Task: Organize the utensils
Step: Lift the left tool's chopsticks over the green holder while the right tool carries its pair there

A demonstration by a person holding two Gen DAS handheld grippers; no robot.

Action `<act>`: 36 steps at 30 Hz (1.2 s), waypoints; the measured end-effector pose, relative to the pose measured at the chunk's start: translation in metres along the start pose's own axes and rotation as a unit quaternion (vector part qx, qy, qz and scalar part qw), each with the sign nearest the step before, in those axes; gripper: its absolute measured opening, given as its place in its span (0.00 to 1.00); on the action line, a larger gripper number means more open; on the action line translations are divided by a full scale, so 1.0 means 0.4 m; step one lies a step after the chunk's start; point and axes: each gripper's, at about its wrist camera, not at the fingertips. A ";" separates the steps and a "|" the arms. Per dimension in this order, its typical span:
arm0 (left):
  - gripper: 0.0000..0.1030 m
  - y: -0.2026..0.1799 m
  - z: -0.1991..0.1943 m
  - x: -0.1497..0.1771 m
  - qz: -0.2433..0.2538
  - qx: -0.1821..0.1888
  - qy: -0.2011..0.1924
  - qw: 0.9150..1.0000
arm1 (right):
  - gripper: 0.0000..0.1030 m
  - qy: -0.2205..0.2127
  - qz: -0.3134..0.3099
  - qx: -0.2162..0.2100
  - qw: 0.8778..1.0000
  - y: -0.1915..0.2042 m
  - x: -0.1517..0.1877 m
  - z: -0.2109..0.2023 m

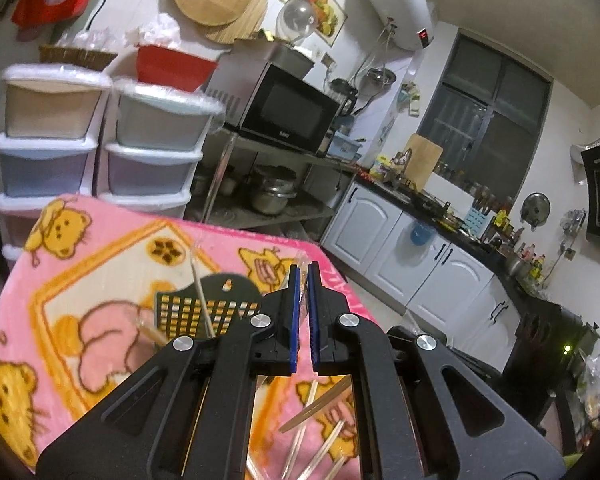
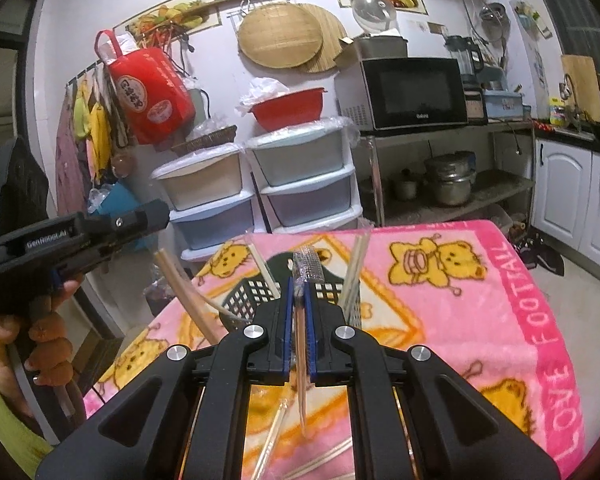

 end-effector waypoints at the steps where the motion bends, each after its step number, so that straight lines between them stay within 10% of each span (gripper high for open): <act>1: 0.02 -0.004 -0.002 -0.007 0.002 0.001 -0.003 1.000 | 0.06 -0.002 -0.002 0.000 1.000 0.003 -0.004 0.000; 36: 0.02 0.020 -0.004 -0.210 0.028 -0.053 -0.095 0.994 | 0.06 -0.099 -0.064 -0.003 0.993 0.092 -0.193 0.060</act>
Point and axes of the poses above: each gripper's, at about its wrist camera, not at the fingertips, and z roughly the way its jaws point, y to its left, x to its underside, and after that the axes turned 3 degrees about -x, right-handed
